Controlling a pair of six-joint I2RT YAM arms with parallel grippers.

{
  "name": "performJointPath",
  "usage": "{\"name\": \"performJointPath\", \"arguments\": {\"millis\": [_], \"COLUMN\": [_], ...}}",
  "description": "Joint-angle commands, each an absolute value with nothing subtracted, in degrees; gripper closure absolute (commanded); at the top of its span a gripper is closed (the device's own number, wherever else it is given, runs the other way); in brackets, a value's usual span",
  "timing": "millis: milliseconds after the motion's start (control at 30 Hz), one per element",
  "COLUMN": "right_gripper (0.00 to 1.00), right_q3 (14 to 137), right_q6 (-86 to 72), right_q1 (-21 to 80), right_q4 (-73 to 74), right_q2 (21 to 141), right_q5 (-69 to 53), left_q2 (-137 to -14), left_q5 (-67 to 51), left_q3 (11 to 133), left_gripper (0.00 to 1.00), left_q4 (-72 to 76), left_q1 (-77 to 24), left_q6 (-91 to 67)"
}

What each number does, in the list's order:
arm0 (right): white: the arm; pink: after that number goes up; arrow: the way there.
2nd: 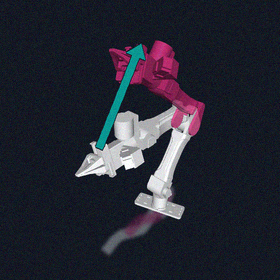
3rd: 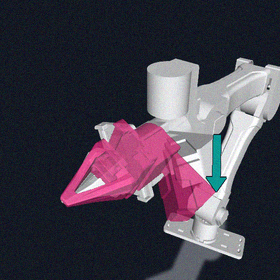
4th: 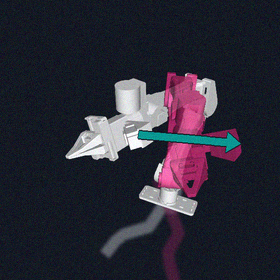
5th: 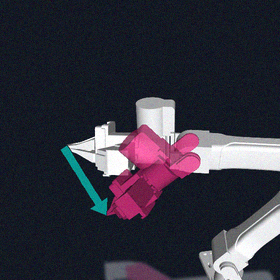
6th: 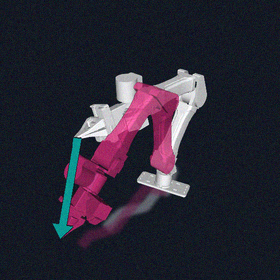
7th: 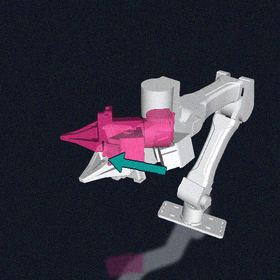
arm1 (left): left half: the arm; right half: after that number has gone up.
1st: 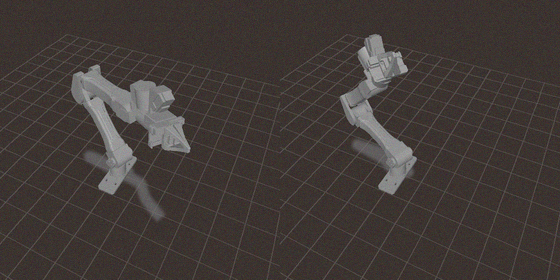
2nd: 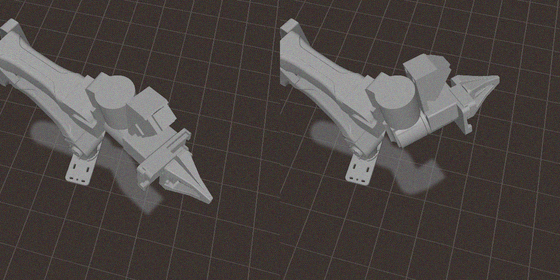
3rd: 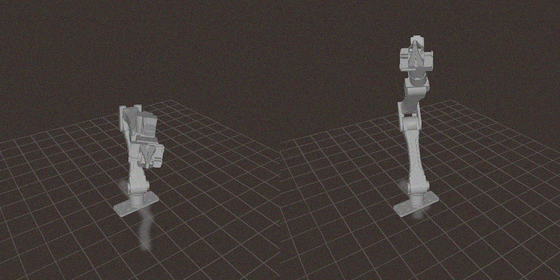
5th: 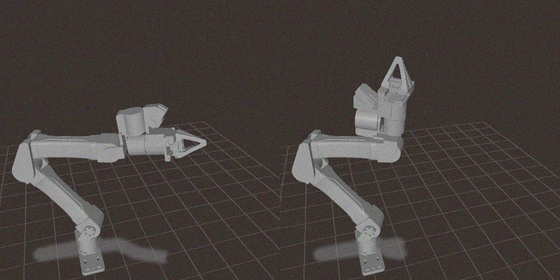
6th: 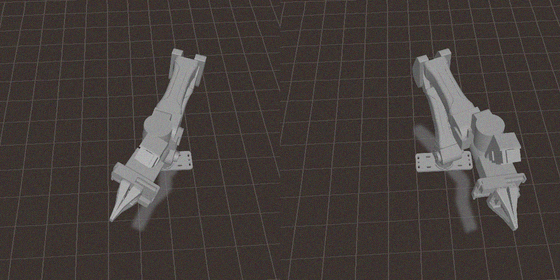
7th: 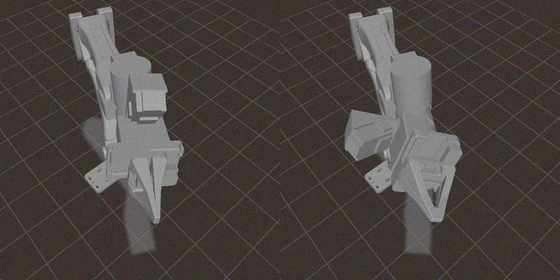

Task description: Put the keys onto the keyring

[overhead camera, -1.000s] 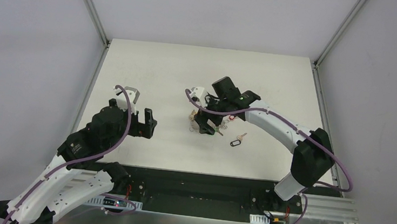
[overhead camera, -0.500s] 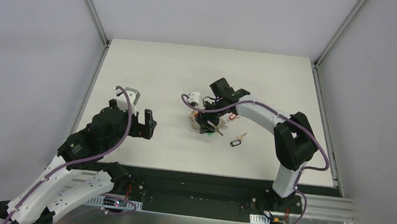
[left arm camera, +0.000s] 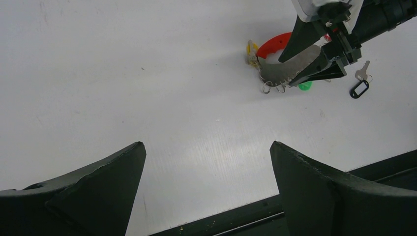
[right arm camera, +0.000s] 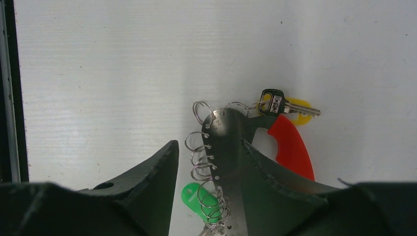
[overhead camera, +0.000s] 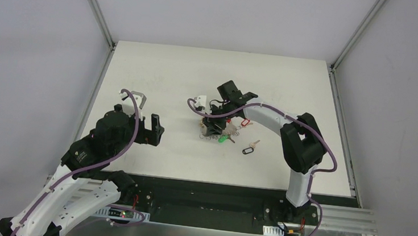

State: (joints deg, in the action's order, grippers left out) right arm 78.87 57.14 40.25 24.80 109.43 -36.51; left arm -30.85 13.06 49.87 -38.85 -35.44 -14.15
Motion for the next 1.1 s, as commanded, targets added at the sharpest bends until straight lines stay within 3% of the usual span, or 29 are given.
{"name": "performJointPath", "arguments": {"millis": [0,1067], "right_gripper": [0.51,0.61], "right_q3": [81.5,83.6], "right_q6": [59.2,59.1], "right_q1": [40.6,42.8], "right_q4": [23.1,22.9], "right_q2": [111.5,116.2], "right_q5": [-39.5,-38.5], "left_q2": [-31.4,-30.3], "left_q5": [11.1,10.2], "left_q3": [49.7,49.4], "left_gripper": [0.00,0.00], "left_q4": [-38.2,-38.1], "left_q1": [-34.6,-33.1], "left_q6": [-13.7,-13.9]}}
